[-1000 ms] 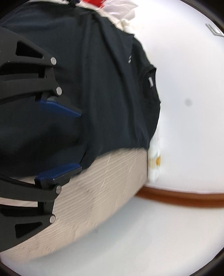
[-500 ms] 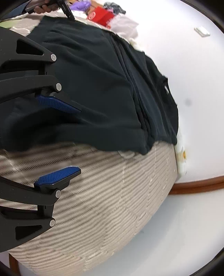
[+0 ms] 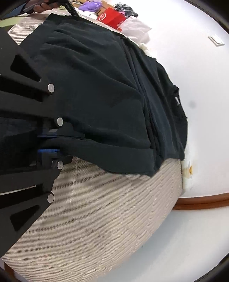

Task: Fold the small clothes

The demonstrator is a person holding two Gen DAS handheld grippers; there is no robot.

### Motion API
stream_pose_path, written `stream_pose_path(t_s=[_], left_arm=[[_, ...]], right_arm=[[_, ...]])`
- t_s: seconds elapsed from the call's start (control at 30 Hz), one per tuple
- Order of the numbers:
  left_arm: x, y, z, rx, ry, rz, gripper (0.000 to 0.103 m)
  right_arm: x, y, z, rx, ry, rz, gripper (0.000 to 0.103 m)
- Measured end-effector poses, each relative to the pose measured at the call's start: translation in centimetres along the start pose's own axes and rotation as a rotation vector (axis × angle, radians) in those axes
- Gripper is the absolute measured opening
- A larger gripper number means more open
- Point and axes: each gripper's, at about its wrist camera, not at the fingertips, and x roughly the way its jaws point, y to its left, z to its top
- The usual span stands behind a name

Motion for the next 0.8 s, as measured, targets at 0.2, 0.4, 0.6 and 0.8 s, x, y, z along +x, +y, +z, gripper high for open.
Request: stream_pose_path(t_s=[0.2,0.4,0.6,0.8], left_arm=[[-1.7,-0.4,-1.5,0.032,-0.015,-0.011,0.008],[-2.1,-0.7,-2.5,0.041,-0.017,-0.006,0.015],[-1.6,-0.1,-1.9,-0.011,-0.008,-0.095,0.039],[-0.4,-2.0,-1.0,0.046,-0.008,-0.026,0.05]], right_arm=[[-1.2,-3.3,-0.3,0.049,-0.007,0.0,0.007],[-0.4,-3.2,0.3,0.051,0.033,0.011,0.013],[0.4,-2.8,1.0,0.055,0.044,0.036,0.029],[1.4,0.0,1.2,-0.045,0.034,-0.002,0.045]])
